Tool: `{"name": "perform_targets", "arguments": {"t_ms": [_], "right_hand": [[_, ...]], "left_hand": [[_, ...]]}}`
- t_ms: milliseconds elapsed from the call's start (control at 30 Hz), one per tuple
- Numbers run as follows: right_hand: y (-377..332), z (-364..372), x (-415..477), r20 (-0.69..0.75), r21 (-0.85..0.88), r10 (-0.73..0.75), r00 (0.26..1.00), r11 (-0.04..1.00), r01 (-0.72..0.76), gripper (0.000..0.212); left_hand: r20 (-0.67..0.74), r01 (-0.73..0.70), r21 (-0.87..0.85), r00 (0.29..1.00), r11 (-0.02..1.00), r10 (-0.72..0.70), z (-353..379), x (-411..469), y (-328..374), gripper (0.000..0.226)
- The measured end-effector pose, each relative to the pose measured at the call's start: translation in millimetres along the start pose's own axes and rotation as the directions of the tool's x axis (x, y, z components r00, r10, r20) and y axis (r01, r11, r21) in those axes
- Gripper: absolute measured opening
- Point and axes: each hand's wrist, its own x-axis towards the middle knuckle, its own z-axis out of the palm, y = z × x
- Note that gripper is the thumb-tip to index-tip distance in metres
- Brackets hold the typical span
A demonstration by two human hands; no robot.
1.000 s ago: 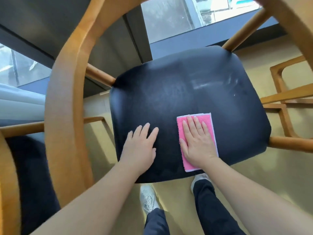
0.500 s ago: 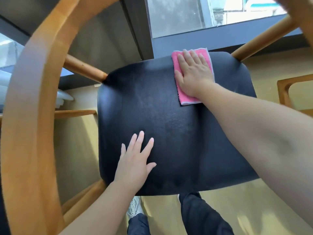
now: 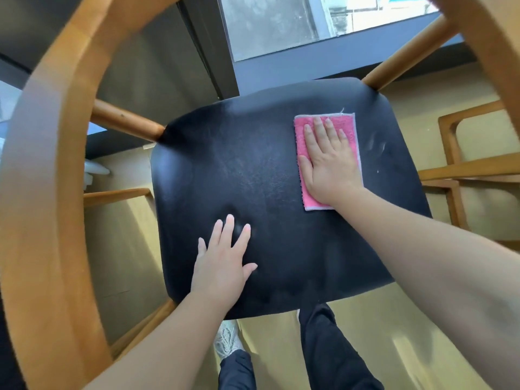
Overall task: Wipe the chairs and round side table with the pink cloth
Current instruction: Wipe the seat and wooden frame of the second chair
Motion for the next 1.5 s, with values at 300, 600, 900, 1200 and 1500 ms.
{"name": "perform_targets", "arguments": {"t_ms": [300,600,900,1200,1500], "right_hand": [[9.2,48.8,-151.1,0.029,-0.017,0.084,0.996,0.996,-0.083,0.060],[9.0,59.8,-183.5,0.054,-0.085,0.084,0.995,0.993,-0.079,0.059],[12.5,48.7,-160.5,0.050,-0.058,0.036,0.998,0.998,-0.033,0.060],[16.3,8.4,-37.0,0.037,-0.015,-0.004,0.999,1.000,0.005,0.065],[13.3,-31.0,99.0,0.028,-0.083,0.048,0.998,0.996,-0.045,0.062]], "left_hand": [[0.098,0.021,0.025,0.995,0.999,-0.023,-10.9,0.0,3.5,0.075],[0.043,-0.025,0.082,0.999,0.996,0.021,-17.2,0.6,24.4,0.072],[0.113,-0.053,-0.068,0.992,0.996,0.060,-14.3,6.9,42.2,0.060],[0.143,-0.039,-0.072,0.988,0.997,0.049,-18.1,12.1,44.3,0.060],[0.144,-0.049,-0.059,0.988,0.997,0.057,-14.2,11.9,42.5,0.061]]}}
